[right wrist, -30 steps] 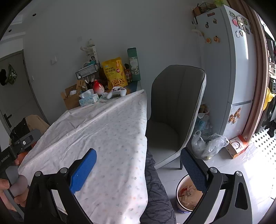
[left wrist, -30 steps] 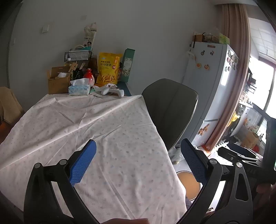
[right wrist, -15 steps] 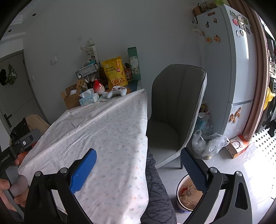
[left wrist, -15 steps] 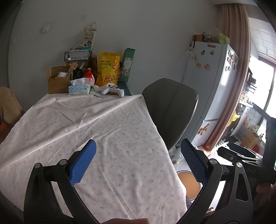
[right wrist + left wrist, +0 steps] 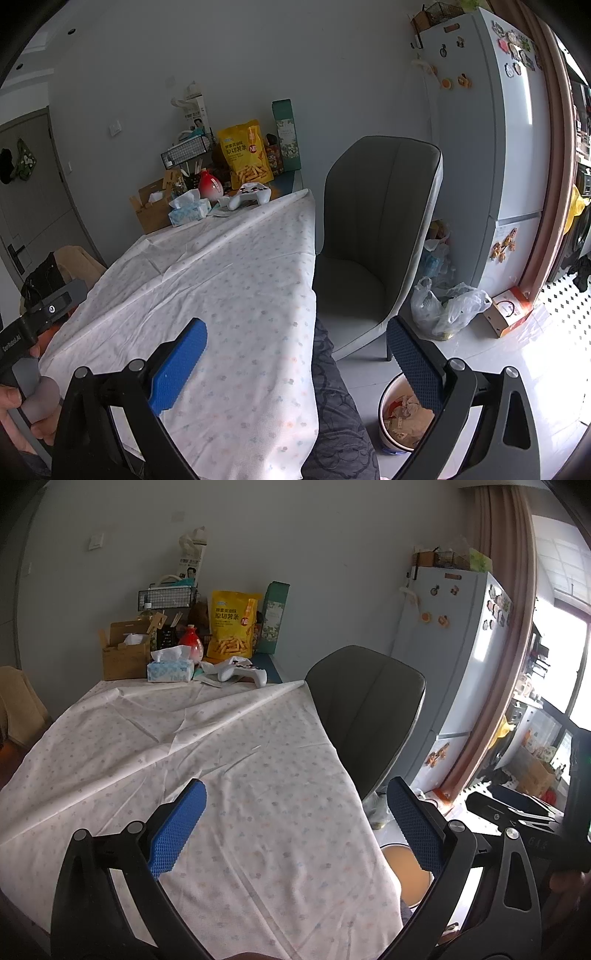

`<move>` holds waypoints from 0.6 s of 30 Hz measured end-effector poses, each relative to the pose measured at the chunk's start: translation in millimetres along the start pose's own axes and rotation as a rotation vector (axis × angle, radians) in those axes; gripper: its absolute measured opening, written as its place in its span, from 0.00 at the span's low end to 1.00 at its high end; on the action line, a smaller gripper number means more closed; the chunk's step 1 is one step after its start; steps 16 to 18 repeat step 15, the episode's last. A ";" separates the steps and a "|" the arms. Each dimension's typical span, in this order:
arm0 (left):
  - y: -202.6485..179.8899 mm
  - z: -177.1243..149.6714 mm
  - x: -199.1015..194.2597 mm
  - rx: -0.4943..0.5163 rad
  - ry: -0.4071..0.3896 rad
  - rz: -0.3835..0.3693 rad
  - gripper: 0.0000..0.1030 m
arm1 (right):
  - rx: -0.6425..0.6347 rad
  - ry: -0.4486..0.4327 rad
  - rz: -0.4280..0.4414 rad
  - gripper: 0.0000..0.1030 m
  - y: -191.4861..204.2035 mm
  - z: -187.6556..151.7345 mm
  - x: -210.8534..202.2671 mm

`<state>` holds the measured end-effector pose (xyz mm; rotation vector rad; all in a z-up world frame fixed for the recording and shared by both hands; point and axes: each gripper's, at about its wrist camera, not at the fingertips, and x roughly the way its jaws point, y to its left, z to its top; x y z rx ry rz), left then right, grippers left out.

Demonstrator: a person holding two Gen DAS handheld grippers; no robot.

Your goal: Collect trash

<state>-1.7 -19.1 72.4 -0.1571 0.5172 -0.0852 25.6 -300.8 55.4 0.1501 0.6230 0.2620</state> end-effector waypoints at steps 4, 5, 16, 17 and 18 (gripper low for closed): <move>0.3 -1.7 2.0 0.002 0.005 -0.002 0.94 | 0.004 0.008 -0.002 0.93 -0.2 -4.3 4.2; 0.6 -1.9 2.9 0.002 0.007 -0.002 0.94 | 0.006 0.010 -0.003 0.93 -0.4 -5.3 5.0; 1.8 -4.1 8.6 0.002 0.025 -0.008 0.94 | 0.016 0.022 -0.007 0.93 -3.1 -7.4 9.7; 1.8 -4.1 8.6 0.002 0.025 -0.008 0.94 | 0.016 0.022 -0.007 0.93 -3.1 -7.4 9.7; 1.8 -4.1 8.6 0.002 0.025 -0.008 0.94 | 0.016 0.022 -0.007 0.93 -3.1 -7.4 9.7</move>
